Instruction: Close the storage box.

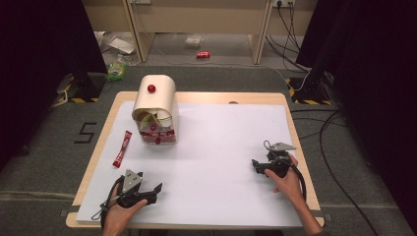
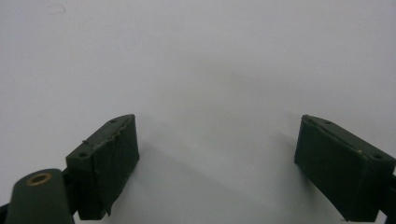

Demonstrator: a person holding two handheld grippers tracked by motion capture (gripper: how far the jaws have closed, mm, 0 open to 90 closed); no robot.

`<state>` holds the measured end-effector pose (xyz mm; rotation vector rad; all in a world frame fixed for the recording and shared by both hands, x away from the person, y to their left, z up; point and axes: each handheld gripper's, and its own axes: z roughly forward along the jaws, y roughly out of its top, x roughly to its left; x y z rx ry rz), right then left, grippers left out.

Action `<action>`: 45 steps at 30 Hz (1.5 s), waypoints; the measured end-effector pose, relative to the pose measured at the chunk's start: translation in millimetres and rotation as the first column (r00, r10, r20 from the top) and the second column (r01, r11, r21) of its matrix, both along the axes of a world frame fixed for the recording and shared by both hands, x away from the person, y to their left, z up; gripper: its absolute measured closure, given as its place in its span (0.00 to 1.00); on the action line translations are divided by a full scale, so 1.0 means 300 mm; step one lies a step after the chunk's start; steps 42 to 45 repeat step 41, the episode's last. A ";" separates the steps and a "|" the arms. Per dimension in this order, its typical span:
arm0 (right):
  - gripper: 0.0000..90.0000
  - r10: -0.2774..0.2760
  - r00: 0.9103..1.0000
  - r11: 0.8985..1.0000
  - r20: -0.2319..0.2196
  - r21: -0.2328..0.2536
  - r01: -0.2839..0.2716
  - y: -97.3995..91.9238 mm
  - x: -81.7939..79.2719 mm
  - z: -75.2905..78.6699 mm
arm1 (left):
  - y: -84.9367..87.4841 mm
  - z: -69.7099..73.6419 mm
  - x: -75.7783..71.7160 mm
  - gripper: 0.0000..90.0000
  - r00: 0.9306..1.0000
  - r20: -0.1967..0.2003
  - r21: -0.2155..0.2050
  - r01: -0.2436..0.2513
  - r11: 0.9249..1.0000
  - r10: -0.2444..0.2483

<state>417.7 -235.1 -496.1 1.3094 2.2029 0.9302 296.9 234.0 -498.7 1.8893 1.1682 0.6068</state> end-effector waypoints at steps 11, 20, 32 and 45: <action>0.15 0.000 1.000 1.000 0.000 0.000 0.000 0.000 0.000 0.000 | -0.003 -0.017 -0.028 0.18 0.998 -0.052 0.065 0.020 0.998 -0.017; 0.15 0.000 1.000 1.000 0.000 0.001 0.000 0.000 0.000 0.000 | 0.016 -0.036 -0.045 0.18 0.998 -0.065 0.016 0.020 1.000 -0.019; 0.15 -0.003 1.000 1.000 -0.002 0.002 0.003 0.001 -0.001 0.000 | 0.033 -0.060 -0.055 0.16 0.999 -0.015 -0.020 0.044 0.999 -0.044; 0.15 -0.003 1.000 1.000 -0.003 0.002 0.003 0.001 -0.001 0.000 | 0.033 -0.060 -0.055 0.16 0.999 -0.014 -0.021 0.044 0.999 -0.045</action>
